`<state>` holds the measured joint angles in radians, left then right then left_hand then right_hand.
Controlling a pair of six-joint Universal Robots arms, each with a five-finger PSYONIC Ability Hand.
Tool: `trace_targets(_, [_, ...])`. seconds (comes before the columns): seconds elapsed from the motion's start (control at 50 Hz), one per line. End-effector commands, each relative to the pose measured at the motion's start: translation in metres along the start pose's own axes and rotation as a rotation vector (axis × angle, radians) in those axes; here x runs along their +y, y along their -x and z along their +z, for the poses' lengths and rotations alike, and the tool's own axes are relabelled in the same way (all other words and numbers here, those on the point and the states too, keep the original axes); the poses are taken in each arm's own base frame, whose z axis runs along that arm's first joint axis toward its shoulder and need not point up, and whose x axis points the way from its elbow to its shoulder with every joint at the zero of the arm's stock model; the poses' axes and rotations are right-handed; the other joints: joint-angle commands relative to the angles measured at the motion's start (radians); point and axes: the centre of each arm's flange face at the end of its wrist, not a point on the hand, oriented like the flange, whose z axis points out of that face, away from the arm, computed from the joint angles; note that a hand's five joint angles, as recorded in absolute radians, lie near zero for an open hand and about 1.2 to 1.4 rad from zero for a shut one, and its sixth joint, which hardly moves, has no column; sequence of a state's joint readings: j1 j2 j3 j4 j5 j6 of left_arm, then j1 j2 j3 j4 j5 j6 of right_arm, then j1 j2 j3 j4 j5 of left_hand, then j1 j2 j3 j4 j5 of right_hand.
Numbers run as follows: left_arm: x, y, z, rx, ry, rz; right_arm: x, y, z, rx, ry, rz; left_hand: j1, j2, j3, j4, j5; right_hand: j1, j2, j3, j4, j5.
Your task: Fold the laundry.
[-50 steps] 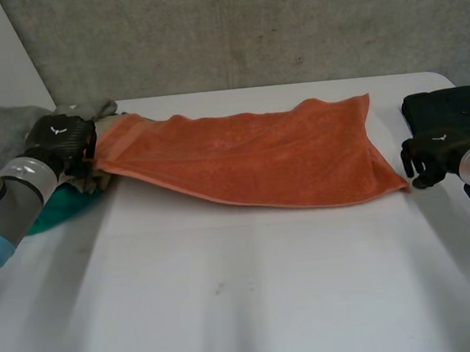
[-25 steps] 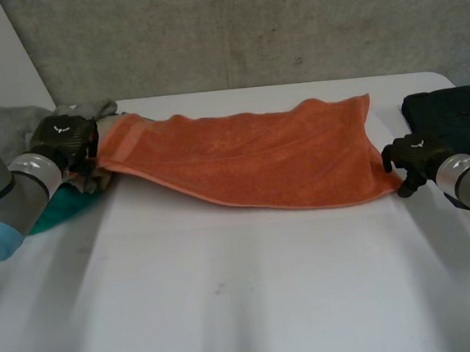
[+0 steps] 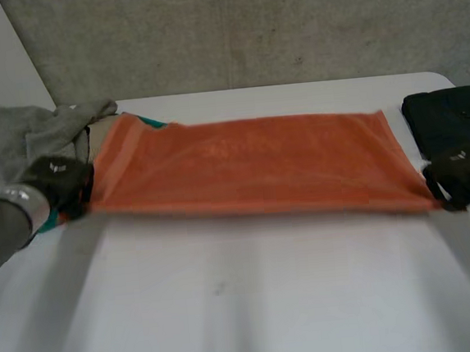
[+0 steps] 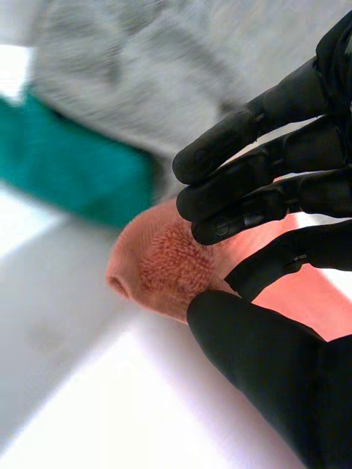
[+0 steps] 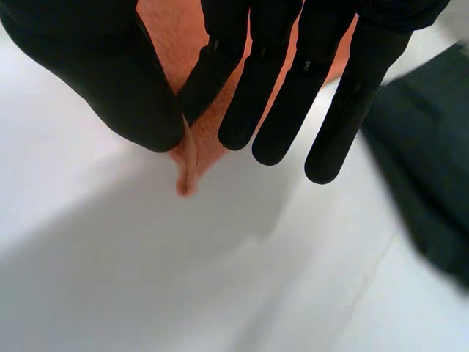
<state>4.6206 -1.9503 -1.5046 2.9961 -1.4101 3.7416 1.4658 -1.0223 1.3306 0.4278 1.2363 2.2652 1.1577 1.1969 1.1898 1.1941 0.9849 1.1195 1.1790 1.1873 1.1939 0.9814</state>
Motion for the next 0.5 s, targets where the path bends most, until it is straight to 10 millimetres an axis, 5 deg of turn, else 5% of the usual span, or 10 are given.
trace_targets(0.02, [0.043,-0.011,-0.053,0.23,0.354,0.162,0.025,-0.012,-0.068,-0.201,0.271,-0.196,0.239,0.199,0.206,0.202,0.237,0.277,0.217,0.209,0.202,0.24])
trace_targets(0.14, [0.041,-0.017,-0.059,0.296,0.329,0.195,0.021,-0.014,-0.062,-0.157,0.22,-0.187,0.239,0.199,0.206,0.202,0.237,0.277,0.217,0.209,0.202,0.24])
trace_targets(0.22, [0.022,-0.012,-0.049,0.231,0.236,0.172,0.013,-0.006,-0.047,-0.131,0.144,-0.18,0.239,0.199,0.206,0.202,0.237,0.277,0.217,0.209,0.202,0.24])
trace_targets(0.5, [-0.049,0.012,0.021,-0.03,-0.018,-0.015,-0.029,-0.03,0.026,0.184,-0.13,-0.114,0.239,0.199,0.206,0.202,0.237,0.277,0.217,0.209,0.202,0.24])
